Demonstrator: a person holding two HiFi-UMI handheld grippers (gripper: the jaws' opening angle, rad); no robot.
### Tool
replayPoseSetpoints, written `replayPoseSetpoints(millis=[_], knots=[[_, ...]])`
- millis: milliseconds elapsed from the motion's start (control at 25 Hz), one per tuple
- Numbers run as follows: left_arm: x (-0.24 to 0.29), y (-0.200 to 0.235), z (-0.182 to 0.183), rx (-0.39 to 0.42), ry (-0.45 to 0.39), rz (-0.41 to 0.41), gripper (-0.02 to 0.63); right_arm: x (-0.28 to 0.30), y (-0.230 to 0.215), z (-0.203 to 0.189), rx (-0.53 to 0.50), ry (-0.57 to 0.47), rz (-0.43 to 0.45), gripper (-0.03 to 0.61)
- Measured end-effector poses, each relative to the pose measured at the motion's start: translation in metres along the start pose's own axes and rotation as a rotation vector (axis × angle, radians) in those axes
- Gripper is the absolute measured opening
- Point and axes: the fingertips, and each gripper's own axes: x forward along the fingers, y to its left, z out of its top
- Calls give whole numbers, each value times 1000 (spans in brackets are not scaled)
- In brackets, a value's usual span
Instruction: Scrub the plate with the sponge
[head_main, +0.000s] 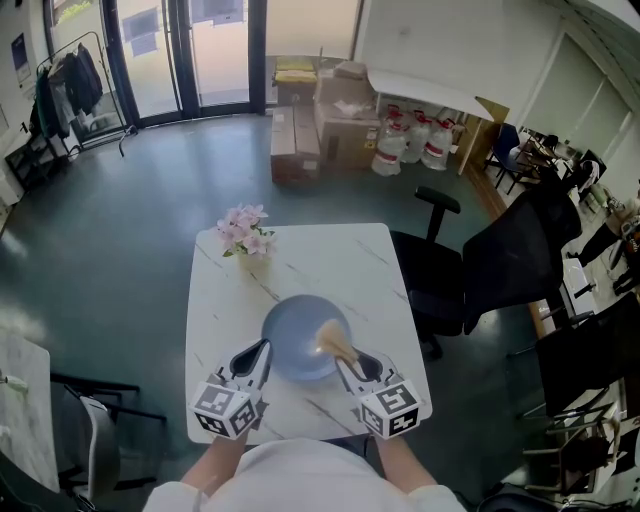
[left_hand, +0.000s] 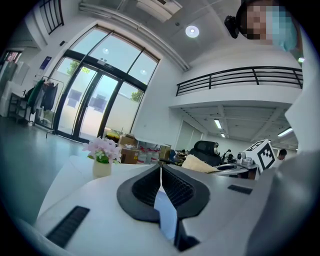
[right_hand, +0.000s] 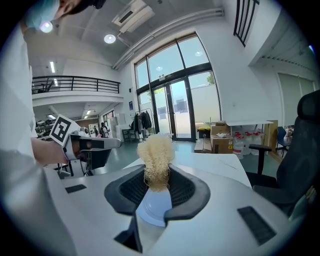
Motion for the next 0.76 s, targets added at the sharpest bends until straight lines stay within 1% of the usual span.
replayPoseSetpoints(millis=[160, 440, 760], knots=[[1, -1, -2, -27, 2, -6, 37, -1, -3, 0, -2, 1, -5, 115], [1, 2, -2, -19, 2, 1, 37, 1, -4, -3, 3, 7, -11, 115], [2, 1, -5, -34, 10, 3, 37, 0, -6, -5, 19, 7, -11, 115]])
